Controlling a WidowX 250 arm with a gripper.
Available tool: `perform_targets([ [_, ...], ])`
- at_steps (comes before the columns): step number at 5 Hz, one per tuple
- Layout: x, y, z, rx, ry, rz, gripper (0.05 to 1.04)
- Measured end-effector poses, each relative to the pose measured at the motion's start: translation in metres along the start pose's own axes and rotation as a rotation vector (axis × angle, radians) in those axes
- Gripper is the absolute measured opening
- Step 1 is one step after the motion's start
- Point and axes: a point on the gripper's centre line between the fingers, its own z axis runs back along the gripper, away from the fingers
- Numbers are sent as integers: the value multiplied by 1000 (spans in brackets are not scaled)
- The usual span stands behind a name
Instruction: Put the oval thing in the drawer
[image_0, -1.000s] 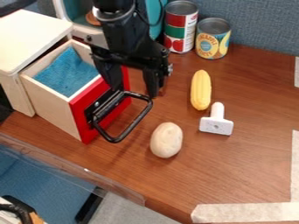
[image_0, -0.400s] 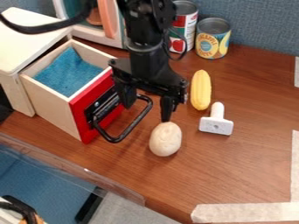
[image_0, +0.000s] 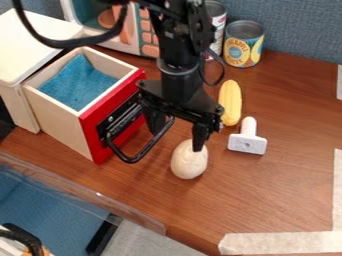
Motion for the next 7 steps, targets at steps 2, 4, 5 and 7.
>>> perform_targets([
  [2, 3, -7, -25, 9, 49, -14, 1000],
  [4, 3, -5, -39, 27, 81, -14, 1000],
  [5, 2, -5, -48, 37, 95, -15, 1000],
  [7, 1, -7, -55, 28, 104, 5, 847],
])
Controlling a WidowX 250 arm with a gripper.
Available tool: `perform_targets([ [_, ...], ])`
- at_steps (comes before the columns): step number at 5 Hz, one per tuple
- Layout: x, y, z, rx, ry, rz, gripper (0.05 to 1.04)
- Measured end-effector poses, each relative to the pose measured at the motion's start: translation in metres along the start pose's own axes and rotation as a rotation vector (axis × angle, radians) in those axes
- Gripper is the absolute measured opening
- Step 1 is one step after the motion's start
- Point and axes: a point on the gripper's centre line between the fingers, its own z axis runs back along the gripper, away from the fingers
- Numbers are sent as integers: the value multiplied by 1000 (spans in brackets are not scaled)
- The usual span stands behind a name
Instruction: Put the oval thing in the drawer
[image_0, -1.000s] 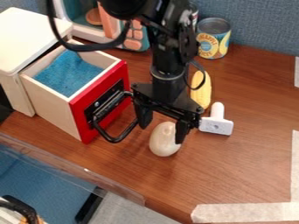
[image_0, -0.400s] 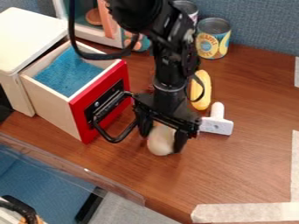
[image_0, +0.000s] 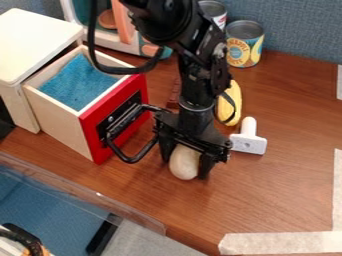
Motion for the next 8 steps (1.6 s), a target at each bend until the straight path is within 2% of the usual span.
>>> perform_targets([
  [1, -6, 2, 6, -18, -2, 15, 847],
  [3, -11, 14, 69, -121, -149, 64, 847],
  [4, -17, 35, 91, -140, -195, 126, 847],
  [5, -23, 70, 93, -160, -181, 237, 847],
  [7, -26, 134, 113, -174, -240, 441, 847],
  [8, -24, 154, 117, -181, -269, 498, 847],
])
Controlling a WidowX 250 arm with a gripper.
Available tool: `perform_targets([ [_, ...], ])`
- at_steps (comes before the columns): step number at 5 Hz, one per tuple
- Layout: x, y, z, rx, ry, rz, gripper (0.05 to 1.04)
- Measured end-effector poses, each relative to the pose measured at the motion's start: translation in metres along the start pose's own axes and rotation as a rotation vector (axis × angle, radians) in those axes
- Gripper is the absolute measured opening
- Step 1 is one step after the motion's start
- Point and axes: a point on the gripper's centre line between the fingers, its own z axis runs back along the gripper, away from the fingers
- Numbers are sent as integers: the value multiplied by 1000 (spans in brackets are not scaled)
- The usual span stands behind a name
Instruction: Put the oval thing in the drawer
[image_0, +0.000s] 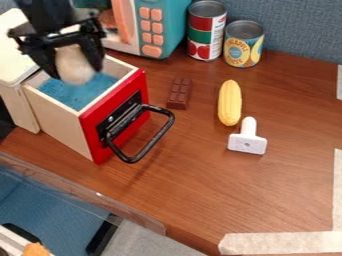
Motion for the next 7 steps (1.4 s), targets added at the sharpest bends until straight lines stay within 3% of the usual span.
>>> perform_targets([
  [1, 9, 13, -22, 43, 38, 34, 847],
  [2, 16, 19, -52, 50, 56, 53, 847],
  [3, 24, 14, -75, 29, 31, 41, 908],
  [4, 27, 10, -78, 15, -10, 4, 1006],
  [6, 18, -5, -40, 58, -72, -65, 999],
  [7, 10, -22, -21, 111, -93, -98, 999],
])
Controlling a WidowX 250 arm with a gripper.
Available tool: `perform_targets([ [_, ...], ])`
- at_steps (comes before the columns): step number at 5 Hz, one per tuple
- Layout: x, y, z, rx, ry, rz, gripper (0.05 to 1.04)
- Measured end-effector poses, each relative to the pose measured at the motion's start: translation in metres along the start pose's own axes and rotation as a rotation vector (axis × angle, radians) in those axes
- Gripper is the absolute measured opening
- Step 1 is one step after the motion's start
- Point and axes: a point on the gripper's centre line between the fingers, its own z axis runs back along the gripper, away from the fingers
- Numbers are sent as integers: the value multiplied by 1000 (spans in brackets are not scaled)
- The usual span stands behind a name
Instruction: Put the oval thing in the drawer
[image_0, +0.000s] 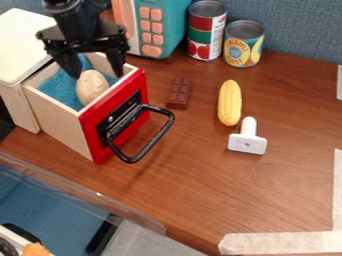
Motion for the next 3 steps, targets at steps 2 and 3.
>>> perform_targets([
  [2, -25, -62, 4, 133, 117, -165, 999],
  [3, -39, -96, 6, 112, 161, -271, 999],
])
